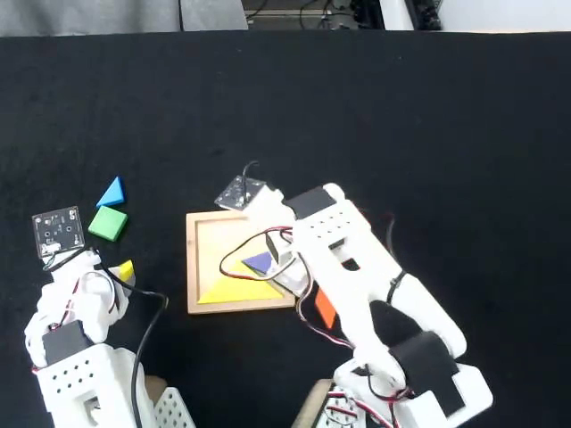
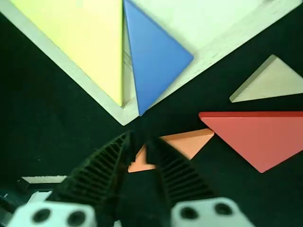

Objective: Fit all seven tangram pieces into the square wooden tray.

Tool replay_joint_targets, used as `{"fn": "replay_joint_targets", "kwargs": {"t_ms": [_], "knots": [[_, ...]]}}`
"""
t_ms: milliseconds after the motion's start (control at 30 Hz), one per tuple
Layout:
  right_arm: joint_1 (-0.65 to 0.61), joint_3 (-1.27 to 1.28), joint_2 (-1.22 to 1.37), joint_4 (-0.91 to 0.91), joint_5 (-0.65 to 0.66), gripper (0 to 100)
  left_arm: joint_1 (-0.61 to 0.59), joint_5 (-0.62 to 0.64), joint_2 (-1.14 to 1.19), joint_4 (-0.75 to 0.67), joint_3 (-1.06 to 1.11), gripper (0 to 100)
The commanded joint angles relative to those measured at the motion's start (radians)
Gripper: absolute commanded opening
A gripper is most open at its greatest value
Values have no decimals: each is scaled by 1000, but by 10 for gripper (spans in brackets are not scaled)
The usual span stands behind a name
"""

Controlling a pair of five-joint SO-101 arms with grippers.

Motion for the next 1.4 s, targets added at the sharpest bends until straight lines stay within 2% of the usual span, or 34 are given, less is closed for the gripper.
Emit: {"fn": "replay_joint_targets", "kwargs": {"t_ms": [0, 233, 433, 567, 1067, 1167, 1233, 1367], "knots": [[5, 18, 4, -69, -5, 170, -1, -8, -9, -9, 2, 281], [-100, 10, 114, -149, -38, 149, -1, -8, -9, -9, 2, 281], [-69, -88, 239, -160, -92, 147, -1, -8, -9, -9, 2, 281], [-46, -179, 302, -153, -84, 102, -1, -29, -9, -9, 4, 281], [-41, -329, 306, -189, -86, 87, -1, -38, -9, -9, 7, 281], [-58, -332, 291, -190, -84, 72, -1, -38, -9, -9, 7, 281], [-84, -334, 286, -193, -92, 7, -1, -38, -9, -9, 7, 281], [-126, -331, 315, -178, -95, 10, -1, -38, -9, -9, 7, 281]]}}
